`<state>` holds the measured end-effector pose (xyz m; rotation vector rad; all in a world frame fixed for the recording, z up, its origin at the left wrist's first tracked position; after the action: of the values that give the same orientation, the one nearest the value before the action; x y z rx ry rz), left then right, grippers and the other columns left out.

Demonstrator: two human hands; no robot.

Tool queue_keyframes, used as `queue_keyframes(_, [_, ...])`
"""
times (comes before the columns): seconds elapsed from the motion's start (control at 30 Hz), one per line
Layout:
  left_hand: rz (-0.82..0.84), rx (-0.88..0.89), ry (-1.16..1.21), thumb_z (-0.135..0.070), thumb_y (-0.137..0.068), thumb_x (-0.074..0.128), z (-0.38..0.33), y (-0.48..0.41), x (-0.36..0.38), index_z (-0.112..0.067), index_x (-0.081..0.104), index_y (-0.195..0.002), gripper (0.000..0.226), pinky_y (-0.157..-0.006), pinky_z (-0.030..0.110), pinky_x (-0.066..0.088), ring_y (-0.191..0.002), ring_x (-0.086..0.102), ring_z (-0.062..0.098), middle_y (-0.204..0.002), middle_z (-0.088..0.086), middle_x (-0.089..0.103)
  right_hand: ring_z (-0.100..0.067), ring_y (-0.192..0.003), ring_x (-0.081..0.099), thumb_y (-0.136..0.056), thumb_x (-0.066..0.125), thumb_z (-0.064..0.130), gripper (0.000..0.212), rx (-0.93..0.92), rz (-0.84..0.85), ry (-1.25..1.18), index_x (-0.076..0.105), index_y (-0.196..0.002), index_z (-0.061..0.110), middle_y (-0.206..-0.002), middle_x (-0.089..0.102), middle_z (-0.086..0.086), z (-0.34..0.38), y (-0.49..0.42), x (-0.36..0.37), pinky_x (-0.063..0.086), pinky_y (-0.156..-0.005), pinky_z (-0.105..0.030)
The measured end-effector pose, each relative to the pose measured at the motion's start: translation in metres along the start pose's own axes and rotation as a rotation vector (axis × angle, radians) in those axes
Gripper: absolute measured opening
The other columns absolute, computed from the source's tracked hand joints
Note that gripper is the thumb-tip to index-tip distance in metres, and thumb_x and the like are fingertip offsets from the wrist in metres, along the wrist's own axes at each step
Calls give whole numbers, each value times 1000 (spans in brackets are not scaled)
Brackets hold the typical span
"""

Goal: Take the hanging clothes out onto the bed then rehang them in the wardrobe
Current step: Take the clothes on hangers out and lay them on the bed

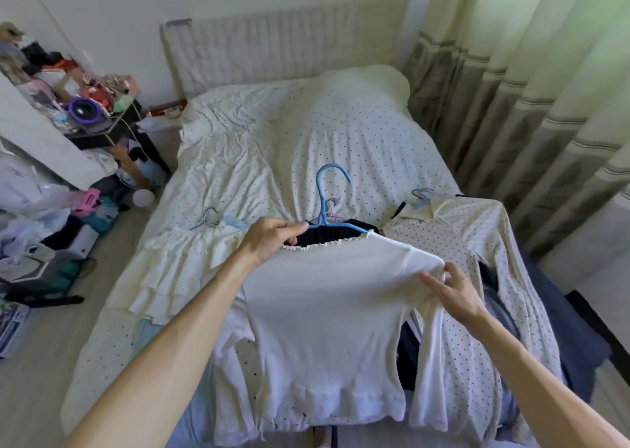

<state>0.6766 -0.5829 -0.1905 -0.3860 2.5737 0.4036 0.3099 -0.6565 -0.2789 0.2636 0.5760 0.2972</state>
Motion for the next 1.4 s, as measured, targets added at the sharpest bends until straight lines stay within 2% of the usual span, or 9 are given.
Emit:
queue_keyframes(0.13, [-81,-6,-123,-74,-77,58,19,-72,1,-11,54,-63,65,-63,32,35,-62,51,14,-57,-2,57,-24,-73,60,-102,42,45,37,81,-152,40,53,-105,10,-89,64,-11,5,-52,13,44,-60,-33])
queue_keyframes(0.23, [-94,-11,-231,-62,-91,57,45,-164,7,-18,47,-63,53,-62,34,38,-63,49,17,-58,-5,50,-25,-71,55,-104,38,40,37,192,-233,60,53,-97,7,-85,61,-13,10,-128,30,44,-61,-36])
queue_keyframes(0.47, [-38,-97,-212,-53,-97,53,133,-354,49,-13,68,-93,43,-73,35,46,-87,61,28,-84,3,68,-33,-87,63,-104,39,38,30,362,-382,86,54,-111,14,-92,62,-11,9,-287,75,54,-81,-46])
queue_keyframes(0.6, [-15,-129,-266,-47,-99,47,192,-439,84,-16,69,-105,38,-80,38,47,-95,61,31,-100,9,69,-38,-82,66,-102,39,39,25,466,-381,91,50,-106,17,-83,64,-12,-25,-357,112,56,-79,-52])
queue_keyframes(0.73, [80,-81,-337,-38,-95,48,260,-492,136,-15,71,-107,35,-74,41,49,-87,63,40,-90,20,68,-29,-68,57,-99,45,26,27,551,-332,76,46,-124,16,-80,57,-6,-71,-400,146,51,-66,-41])
queue_keyframes(0.9, [-11,-49,-457,-12,-93,56,321,-492,178,-23,70,-123,35,-83,46,50,-94,61,41,-99,19,68,-24,-77,59,-89,60,21,62,531,-117,70,31,-143,24,-104,61,-8,-114,-420,197,55,-73,-44])
queue_keyframes(1.07, [-35,-143,-412,-16,-92,57,343,-499,185,-32,69,-125,38,-82,42,52,-98,65,37,-103,12,73,-30,-119,56,-61,59,51,109,502,-2,159,0,-152,44,-138,55,-5,-132,-403,209,47,-99,-44])
queue_keyframes(1.27, [-179,-99,-390,-25,-89,60,323,-430,153,-17,59,-134,46,-103,44,41,-121,54,31,-126,7,64,-26,-121,50,-70,61,49,92,496,42,274,21,-151,29,-141,47,0,-139,-316,196,41,-88,-34])
queue_keyframes(1.4, [-361,-155,-404,-17,-85,67,343,-295,110,-8,59,-126,43,-97,47,44,-115,57,35,-123,14,63,-32,-118,49,-75,50,68,83,705,87,468,40,-139,14,-131,53,-12,-182,-229,174,43,-92,-43])
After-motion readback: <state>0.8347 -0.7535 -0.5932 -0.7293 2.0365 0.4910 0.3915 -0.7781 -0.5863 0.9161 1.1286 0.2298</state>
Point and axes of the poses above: each hand's wrist, its own y-axis away from the middle knuckle, its own x-axis out of the palm, z = x × y, the point moved 8 cm from there along -y, towards the middle knuckle
